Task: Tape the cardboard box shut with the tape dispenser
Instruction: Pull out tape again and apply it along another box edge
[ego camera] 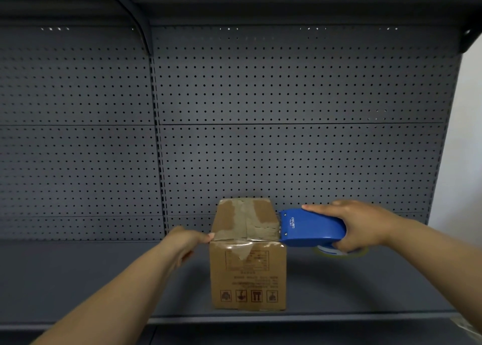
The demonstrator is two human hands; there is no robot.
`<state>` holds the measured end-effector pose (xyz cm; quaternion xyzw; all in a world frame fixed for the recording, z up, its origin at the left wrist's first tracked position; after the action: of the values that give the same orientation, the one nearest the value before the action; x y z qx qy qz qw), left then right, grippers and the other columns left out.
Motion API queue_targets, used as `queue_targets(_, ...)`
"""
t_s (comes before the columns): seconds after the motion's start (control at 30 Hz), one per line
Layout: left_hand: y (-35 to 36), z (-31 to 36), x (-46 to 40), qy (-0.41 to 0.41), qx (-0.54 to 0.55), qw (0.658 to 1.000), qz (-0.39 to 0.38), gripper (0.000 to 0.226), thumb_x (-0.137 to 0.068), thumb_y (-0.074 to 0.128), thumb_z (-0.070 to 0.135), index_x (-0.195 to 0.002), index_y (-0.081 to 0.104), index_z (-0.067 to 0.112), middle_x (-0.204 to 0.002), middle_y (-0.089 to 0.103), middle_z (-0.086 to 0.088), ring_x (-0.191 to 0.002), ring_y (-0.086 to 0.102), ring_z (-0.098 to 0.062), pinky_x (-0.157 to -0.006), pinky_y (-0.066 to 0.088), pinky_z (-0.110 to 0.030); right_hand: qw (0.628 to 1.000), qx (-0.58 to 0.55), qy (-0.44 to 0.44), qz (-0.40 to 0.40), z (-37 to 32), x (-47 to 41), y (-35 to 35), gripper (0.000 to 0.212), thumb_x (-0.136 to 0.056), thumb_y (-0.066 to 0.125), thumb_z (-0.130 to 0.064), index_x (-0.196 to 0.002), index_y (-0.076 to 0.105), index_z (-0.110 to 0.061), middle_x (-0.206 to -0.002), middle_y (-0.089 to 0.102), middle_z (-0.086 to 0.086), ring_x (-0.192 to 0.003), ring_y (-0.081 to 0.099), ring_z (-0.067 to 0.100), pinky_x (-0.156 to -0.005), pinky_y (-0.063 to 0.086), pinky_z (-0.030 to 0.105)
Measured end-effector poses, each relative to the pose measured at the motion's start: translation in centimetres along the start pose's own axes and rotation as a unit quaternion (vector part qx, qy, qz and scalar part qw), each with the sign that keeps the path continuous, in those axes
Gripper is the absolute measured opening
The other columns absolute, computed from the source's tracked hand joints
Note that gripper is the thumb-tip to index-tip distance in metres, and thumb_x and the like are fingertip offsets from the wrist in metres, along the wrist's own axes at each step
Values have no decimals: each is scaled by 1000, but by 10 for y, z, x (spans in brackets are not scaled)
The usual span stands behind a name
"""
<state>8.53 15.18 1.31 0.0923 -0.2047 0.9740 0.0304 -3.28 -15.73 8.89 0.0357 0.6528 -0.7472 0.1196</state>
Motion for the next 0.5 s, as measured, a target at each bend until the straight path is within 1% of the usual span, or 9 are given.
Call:
queue_targets(0.03, -2, 4, 1, 24, -43, 999, -9, 51, -69, 77, 40, -98, 59, 2, -92, 61, -13, -71, 54, -19, -64, 38, -32, 1000, 0, -1, -1, 0, 0, 0, 83, -71, 58, -44, -134, 7, -62, -98, 42, -14, -86, 44, 6, -59, 33, 16)
queue_targets(0.1, -9, 16, 5, 104, -205, 973, 4, 45, -69, 68, 57, -75, 51, 16, -83, 54, -4, -73, 51, -16, -73, 35, -33, 1000, 0, -6, -4, 0, -1, 1, 83, -72, 58, -44, -134, 7, -62, -98, 42, -15, -86, 44, 6, -60, 35, 16)
queue_targets(0.13, -14, 25, 6, 146, -327, 932, 50, 47, -69, 62, 64, -81, 52, 20, -90, 55, -1, -83, 54, -17, -79, 36, -35, 1000, -2, -7, -5, -1, -2, 1, 83, -72, 58, -44, -134, 7, -62, -98, 41, -15, -87, 45, 7, -62, 37, 17)
queue_targets(0.2, -7, 51, 19, 274, -497, 813, 127, 59, -73, 52, 66, -116, 50, 26, -122, 51, 3, -116, 48, -17, -101, 30, -38, 1000, -6, -8, -10, 0, -5, 1, 82, -72, 59, -43, -133, 8, -63, -98, 41, -15, -88, 45, 8, -67, 42, 21)
queue_targets(0.23, 5, 63, 28, 347, -521, 770, 124, 61, -78, 48, 63, -127, 44, 27, -135, 45, 4, -126, 41, -17, -108, 23, -38, 1000, -7, -8, -13, 1, -6, 1, 82, -72, 59, -43, -133, 8, -64, -97, 40, -15, -88, 45, 8, -69, 43, 22)
queue_targets(0.27, 20, 71, 36, 411, -516, 746, 95, 59, -83, 43, 59, -133, 40, 29, -144, 38, 6, -133, 34, -15, -113, 16, -37, 1000, -10, -10, -15, 1, -6, 1, 82, -72, 59, -43, -133, 8, -64, -97, 40, -16, -88, 45, 7, -70, 43, 22)
queue_targets(0.33, 51, 77, 46, 481, -500, 720, 9, 52, -93, 30, 51, -141, 30, 33, -154, 25, 9, -141, 20, -11, -115, 1, -32, 999, -19, -14, -24, 4, -7, 2, 83, -70, 59, -42, -133, 9, -64, -98, 40, -17, -89, 45, 6, -74, 45, 23)
queue_targets(0.4, 77, 70, 43, 484, -504, 713, -53, 51, -96, 19, 49, -145, 17, 37, -157, 16, 9, -144, 10, -11, -115, -1, -32, 999, -27, -16, -36, 7, -8, 4, 84, -69, 60, -41, -131, 9, -66, -99, 40, -19, -90, 45, 5, -78, 48, 25)
queue_targets(0.5, 94, 57, 30, 451, -518, 724, -67, 51, -93, 9, 53, -144, 4, 45, -157, 13, 11, -144, 14, -13, -115, 20, -38, 997, -47, -16, -56, 13, -7, 10, 85, -68, 62, -41, -123, 5, -74, -100, 40, -23, -93, 47, 6, -83, 49, 30)
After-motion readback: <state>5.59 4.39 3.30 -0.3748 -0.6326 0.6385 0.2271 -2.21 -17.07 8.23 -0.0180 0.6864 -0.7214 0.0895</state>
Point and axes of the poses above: each hand's wrist, its own x-axis away from the middle knuckle, its own y-axis out of the palm, z = x × y, the point moved 6 cm from there along -x, towards the middle knuckle
